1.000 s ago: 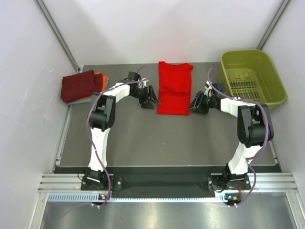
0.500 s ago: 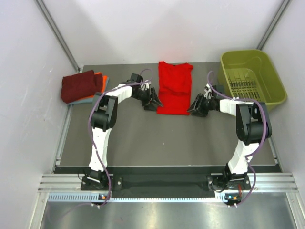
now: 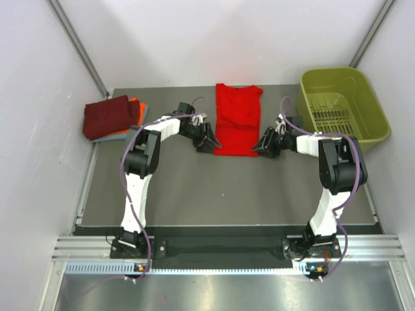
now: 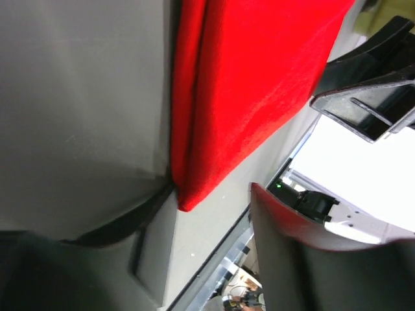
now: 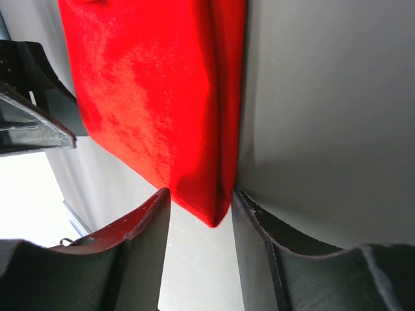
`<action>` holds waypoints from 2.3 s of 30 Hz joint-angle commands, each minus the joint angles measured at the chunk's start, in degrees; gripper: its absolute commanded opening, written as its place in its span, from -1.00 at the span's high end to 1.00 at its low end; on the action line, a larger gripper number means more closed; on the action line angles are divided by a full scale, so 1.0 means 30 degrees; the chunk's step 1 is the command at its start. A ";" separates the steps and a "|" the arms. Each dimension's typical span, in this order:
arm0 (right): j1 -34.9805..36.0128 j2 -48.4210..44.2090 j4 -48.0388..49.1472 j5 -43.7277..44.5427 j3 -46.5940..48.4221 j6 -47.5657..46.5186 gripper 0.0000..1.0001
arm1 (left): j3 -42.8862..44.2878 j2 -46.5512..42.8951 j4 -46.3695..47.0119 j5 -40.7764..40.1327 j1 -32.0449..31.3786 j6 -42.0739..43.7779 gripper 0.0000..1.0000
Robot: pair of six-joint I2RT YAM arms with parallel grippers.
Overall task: Fold and stack the t-shirts
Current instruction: Fold the tshirt
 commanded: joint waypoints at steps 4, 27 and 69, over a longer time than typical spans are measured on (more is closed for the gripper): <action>0.0382 0.0400 0.0247 0.0039 -0.0075 0.0151 0.25 | -0.0309 0.0385 -0.0047 -0.0501 -0.0423 0.0082 0.12; -0.0526 -0.5603 -0.1070 -0.1661 -0.1743 0.0327 1.00 | -0.0954 -0.4739 -0.1453 -0.0003 -0.0159 0.1751 1.00; -0.0966 -0.9796 -0.3561 -0.2307 -0.0486 -0.1108 1.00 | -0.0308 -0.9517 -0.3414 -0.1849 -0.0921 0.3655 1.00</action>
